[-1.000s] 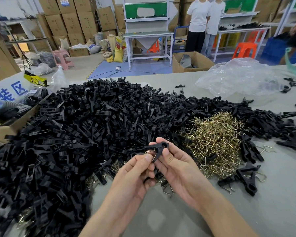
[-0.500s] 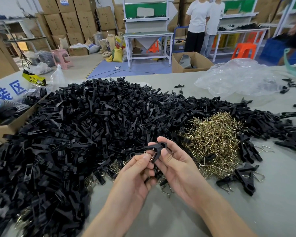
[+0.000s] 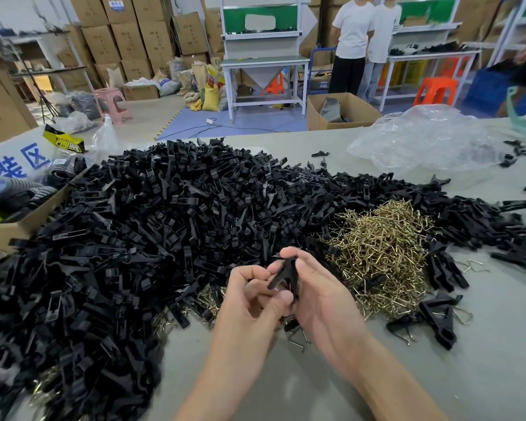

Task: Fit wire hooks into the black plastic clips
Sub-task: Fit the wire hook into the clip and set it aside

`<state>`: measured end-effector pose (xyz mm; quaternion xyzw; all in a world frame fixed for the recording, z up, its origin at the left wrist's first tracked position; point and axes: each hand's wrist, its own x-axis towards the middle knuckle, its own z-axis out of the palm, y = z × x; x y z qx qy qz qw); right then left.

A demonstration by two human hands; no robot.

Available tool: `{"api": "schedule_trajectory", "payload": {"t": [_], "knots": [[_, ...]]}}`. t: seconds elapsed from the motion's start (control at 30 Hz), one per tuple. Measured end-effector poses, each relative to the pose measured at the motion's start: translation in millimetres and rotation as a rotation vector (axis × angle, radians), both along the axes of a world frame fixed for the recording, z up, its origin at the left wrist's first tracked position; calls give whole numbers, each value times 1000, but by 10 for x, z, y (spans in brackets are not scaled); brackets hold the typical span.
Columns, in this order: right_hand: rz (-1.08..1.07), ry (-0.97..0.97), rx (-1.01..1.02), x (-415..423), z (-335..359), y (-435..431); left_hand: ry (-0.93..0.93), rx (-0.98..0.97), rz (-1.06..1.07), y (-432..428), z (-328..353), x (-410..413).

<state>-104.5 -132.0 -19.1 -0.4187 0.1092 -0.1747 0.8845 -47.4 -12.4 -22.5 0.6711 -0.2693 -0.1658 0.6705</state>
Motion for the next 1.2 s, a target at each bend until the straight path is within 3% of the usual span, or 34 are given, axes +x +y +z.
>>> {"api": "schedule_trajectory", "payload": {"t": [0.1, 0.2, 0.4, 0.63, 0.93, 1.07, 1.2], "knots": [[-84, 26, -10, -6, 17, 92, -354, 147, 10, -27, -120, -67], [-115, 80, -26, -20, 7, 171, -472, 149, -57, -53, -153, -82], [-136, 46, 116, -4, 7, 165, -253, 13, -105, -101, -84, -117], [-221, 82, 107, 81, 13, 242, -375, 44, 6, -150, -109, -158], [-333, 165, 151, 120, -26, 384, -372, 16, 87, -202, -193, -149], [-332, 162, 201, 120, -46, 433, -166, -54, 69, -219, -246, -131], [-284, 65, 313, 61, -34, 385, -111, -35, -11, -187, -161, -114]]}}
